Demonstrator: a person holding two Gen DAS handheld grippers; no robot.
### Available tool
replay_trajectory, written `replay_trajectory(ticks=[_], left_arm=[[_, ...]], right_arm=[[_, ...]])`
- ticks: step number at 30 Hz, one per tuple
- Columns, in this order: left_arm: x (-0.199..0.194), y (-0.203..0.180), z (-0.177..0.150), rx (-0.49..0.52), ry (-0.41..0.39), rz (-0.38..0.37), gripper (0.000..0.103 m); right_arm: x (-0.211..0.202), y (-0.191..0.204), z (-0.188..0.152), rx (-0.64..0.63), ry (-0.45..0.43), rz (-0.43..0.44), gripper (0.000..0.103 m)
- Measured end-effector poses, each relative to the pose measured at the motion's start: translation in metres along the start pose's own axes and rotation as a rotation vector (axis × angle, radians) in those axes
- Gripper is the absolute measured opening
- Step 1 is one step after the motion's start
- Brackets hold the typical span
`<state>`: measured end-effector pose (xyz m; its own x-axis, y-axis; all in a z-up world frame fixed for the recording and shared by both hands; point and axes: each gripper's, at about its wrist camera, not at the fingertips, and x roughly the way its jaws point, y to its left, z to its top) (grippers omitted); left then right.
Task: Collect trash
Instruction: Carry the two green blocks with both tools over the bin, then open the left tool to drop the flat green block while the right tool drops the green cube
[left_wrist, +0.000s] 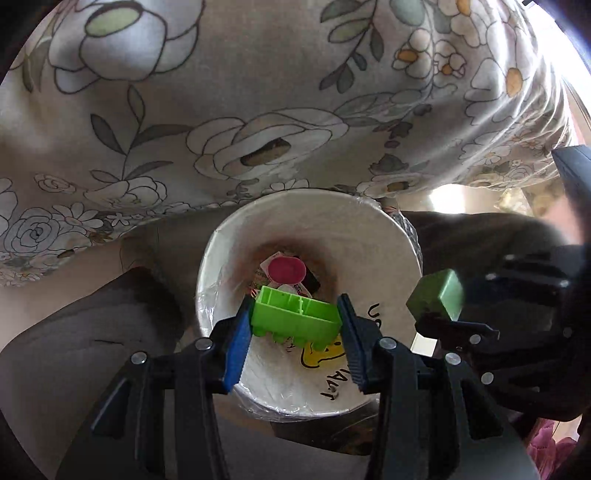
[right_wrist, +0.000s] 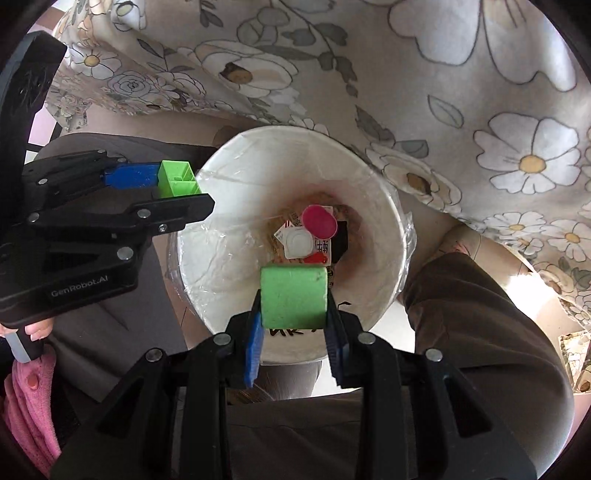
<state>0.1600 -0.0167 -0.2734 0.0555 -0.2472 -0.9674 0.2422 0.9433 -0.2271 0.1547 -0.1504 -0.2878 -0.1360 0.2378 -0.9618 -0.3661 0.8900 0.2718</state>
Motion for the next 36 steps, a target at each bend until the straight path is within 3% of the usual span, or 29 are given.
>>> replay_trajectory(ticks=[19, 24, 36], left_arm=[[0.086, 0.006, 0.012, -0.101, 0.169, -0.005, 0.047], [0.099, 0.012, 0.013, -0.121, 0.202, -0.005, 0.047], [0.128, 0.019, 0.016, -0.150, 0.258, 0.018, 0.047]], right_arm=[[0.105, -0.007, 0.022, 0.051, 0.192, 0.007, 0.031], [0.123, -0.011, 0.025, 0.084, 0.226, 0.038, 0.031], [0.149, -0.016, 0.027, 0.100, 0.264, 0.019, 0.031]])
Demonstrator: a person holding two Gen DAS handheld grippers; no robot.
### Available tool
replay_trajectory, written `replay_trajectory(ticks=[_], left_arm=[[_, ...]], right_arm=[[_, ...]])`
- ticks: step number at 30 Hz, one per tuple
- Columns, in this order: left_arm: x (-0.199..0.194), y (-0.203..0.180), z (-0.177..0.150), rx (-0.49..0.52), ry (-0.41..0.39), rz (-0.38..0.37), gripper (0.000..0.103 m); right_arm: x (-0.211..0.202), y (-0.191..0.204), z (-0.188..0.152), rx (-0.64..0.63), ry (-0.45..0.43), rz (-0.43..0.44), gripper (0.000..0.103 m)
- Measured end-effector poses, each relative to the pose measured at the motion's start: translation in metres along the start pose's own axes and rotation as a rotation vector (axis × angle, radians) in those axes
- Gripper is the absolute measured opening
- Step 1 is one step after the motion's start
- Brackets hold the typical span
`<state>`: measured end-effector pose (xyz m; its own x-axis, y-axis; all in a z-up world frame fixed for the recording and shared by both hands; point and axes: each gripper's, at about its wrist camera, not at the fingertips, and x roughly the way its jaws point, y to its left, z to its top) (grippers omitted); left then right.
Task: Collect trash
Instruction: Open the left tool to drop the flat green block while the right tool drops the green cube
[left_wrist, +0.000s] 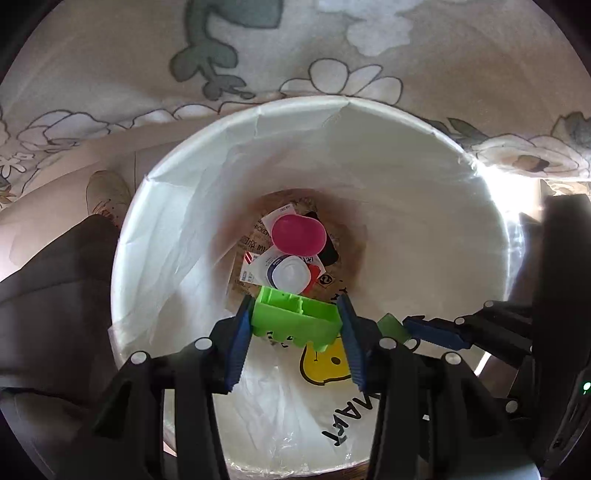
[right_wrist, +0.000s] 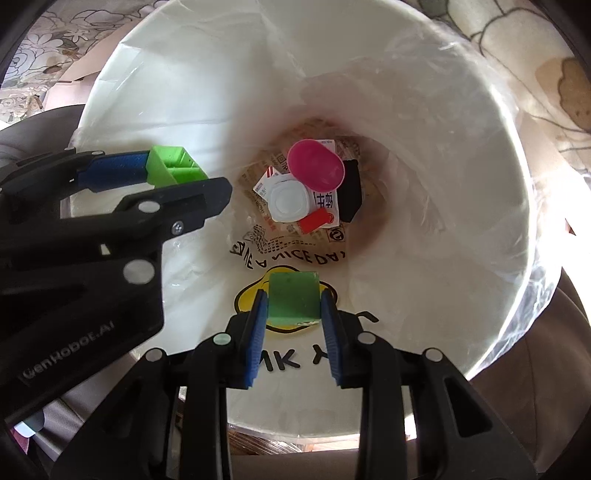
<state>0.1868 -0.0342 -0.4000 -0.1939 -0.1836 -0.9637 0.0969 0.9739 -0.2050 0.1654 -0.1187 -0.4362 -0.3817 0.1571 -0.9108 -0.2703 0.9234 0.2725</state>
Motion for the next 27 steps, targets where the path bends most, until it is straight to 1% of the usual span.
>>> replay_trajectory(ticks=[3, 5, 8, 16, 21, 27], left_arm=[[0.001, 0.001, 0.000, -0.012, 0.005, 0.015, 0.048], [0.002, 0.004, 0.001, -0.019, 0.013, 0.008, 0.048], [0.003, 0.005, 0.001, -0.019, 0.020, 0.017, 0.054], [0.001, 0.005, -0.001, -0.011, 0.022, 0.013, 0.058], [-0.017, 0.003, -0.006, -0.011, -0.016, 0.004, 0.059], [-0.052, 0.000, -0.019, 0.017, -0.093, 0.007, 0.059]], right_arm=[[0.001, -0.002, 0.001, 0.009, 0.002, -0.004, 0.031], [0.001, -0.003, 0.001, 0.014, 0.002, -0.002, 0.031], [0.001, -0.004, 0.001, 0.014, -0.001, -0.005, 0.033], [0.000, -0.004, 0.000, 0.009, -0.016, -0.013, 0.033], [-0.016, 0.004, -0.008, -0.010, -0.055, -0.031, 0.033], [-0.045, 0.014, -0.024, -0.039, -0.123, -0.065, 0.033]])
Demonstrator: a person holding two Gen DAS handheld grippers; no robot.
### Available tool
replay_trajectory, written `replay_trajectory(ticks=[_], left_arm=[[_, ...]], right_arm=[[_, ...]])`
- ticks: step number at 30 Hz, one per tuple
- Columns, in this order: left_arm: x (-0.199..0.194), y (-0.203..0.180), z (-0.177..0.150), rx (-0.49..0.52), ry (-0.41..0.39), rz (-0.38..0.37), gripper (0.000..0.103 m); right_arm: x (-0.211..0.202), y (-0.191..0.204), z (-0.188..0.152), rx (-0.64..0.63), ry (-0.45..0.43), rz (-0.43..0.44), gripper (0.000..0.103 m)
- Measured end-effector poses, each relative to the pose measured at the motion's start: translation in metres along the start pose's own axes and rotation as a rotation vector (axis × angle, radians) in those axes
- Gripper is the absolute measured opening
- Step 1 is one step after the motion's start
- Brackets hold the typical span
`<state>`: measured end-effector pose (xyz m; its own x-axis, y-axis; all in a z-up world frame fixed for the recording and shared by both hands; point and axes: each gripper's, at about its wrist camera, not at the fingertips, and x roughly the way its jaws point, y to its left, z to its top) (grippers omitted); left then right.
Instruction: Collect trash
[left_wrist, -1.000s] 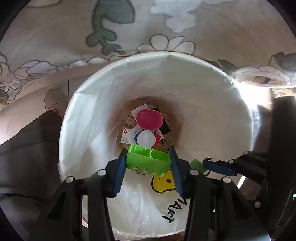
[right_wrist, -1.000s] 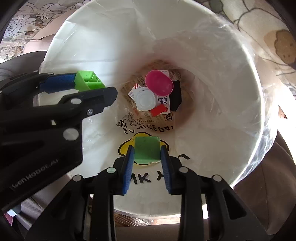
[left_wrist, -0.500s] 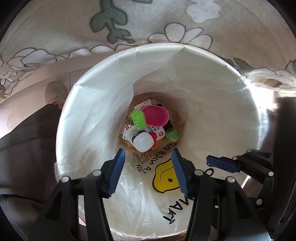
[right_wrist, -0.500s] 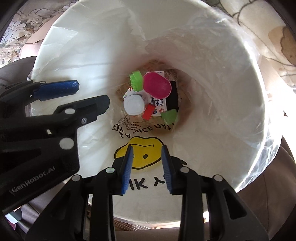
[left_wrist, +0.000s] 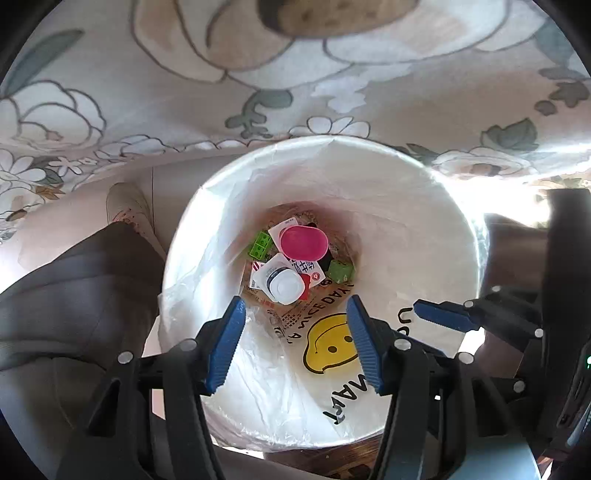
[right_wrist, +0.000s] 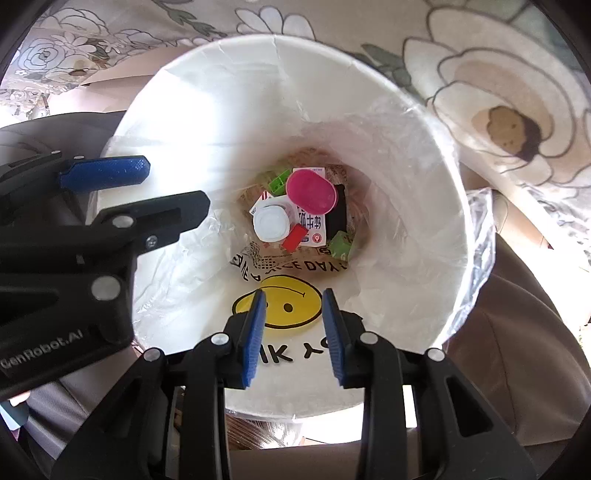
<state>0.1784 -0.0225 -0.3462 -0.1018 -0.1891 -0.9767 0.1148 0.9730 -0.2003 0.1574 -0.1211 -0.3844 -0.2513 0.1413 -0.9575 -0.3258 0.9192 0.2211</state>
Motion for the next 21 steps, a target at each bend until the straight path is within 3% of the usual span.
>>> replay_trajectory(ticks=[4, 8, 13, 15, 19, 21], left_arm=[[-0.037, 0.005, -0.009, 0.012, -0.090, 0.008, 0.059], [-0.079, 0.008, -0.023, 0.026, -0.185, 0.009, 0.060], [-0.137, 0.002, -0.049, 0.065, -0.317, 0.028, 0.070], [-0.161, -0.002, -0.059, 0.082, -0.369, 0.040, 0.073], [-0.209, -0.016, -0.088, 0.107, -0.508, 0.067, 0.087], [-0.229, -0.022, -0.101, 0.120, -0.567, 0.083, 0.089]], right_arm=[[-0.030, 0.001, -0.012, -0.002, -0.064, -0.006, 0.033], [-0.069, 0.004, -0.028, -0.019, -0.151, -0.041, 0.040], [-0.125, 0.015, -0.051, -0.053, -0.273, -0.081, 0.041], [-0.146, 0.021, -0.064, -0.064, -0.331, -0.100, 0.045], [-0.192, 0.034, -0.093, -0.076, -0.472, -0.127, 0.062], [-0.216, 0.038, -0.109, -0.075, -0.542, -0.150, 0.070]])
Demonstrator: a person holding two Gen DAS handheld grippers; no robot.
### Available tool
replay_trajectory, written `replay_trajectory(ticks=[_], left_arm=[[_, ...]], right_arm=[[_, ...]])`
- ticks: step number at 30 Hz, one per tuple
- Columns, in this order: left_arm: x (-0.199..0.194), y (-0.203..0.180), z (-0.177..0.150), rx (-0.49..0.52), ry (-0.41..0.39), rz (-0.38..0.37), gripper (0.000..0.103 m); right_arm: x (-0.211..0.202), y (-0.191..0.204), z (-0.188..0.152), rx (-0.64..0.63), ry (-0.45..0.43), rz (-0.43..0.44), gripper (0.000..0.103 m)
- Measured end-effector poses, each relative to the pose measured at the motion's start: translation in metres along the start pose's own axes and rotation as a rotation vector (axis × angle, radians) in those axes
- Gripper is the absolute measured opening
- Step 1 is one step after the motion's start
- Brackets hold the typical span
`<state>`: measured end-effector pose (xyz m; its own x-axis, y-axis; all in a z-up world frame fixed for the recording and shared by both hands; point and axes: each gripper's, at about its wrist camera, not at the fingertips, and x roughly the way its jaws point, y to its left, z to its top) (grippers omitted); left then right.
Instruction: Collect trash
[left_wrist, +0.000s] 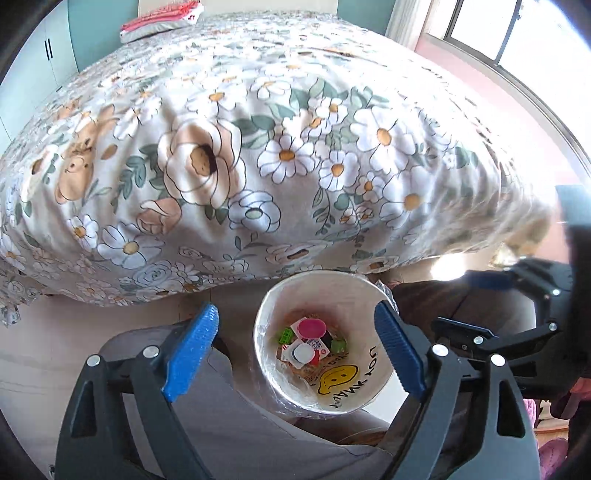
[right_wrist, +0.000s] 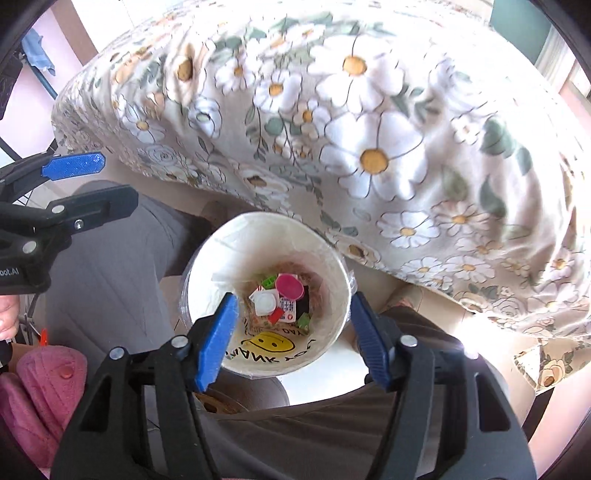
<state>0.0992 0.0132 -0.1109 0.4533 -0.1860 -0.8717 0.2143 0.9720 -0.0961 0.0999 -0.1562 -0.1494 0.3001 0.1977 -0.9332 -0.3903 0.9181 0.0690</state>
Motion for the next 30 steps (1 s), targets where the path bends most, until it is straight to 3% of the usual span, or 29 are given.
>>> replay_trajectory(ticks=[10, 16, 25, 30], left_arm=[[-0.081, -0.025, -0.007, 0.078, -0.175, 0.100, 0.094], [-0.108, -0.032, -0.014, 0.088, -0.230, 0.128, 0.095], [-0.137, -0.049, -0.030, 0.120, -0.284, 0.130, 0.095], [-0.141, -0.055, -0.036, 0.129, -0.303, 0.131, 0.095]], right_arm=[[-0.094, 0.012, -0.019, 0.005, -0.229, -0.096, 0.082], [-0.126, 0.029, -0.037, 0.014, -0.341, -0.179, 0.084], [-0.170, 0.040, -0.057, 0.085, -0.486, -0.207, 0.087], [-0.177, 0.049, -0.064, 0.076, -0.507, -0.201, 0.088]])
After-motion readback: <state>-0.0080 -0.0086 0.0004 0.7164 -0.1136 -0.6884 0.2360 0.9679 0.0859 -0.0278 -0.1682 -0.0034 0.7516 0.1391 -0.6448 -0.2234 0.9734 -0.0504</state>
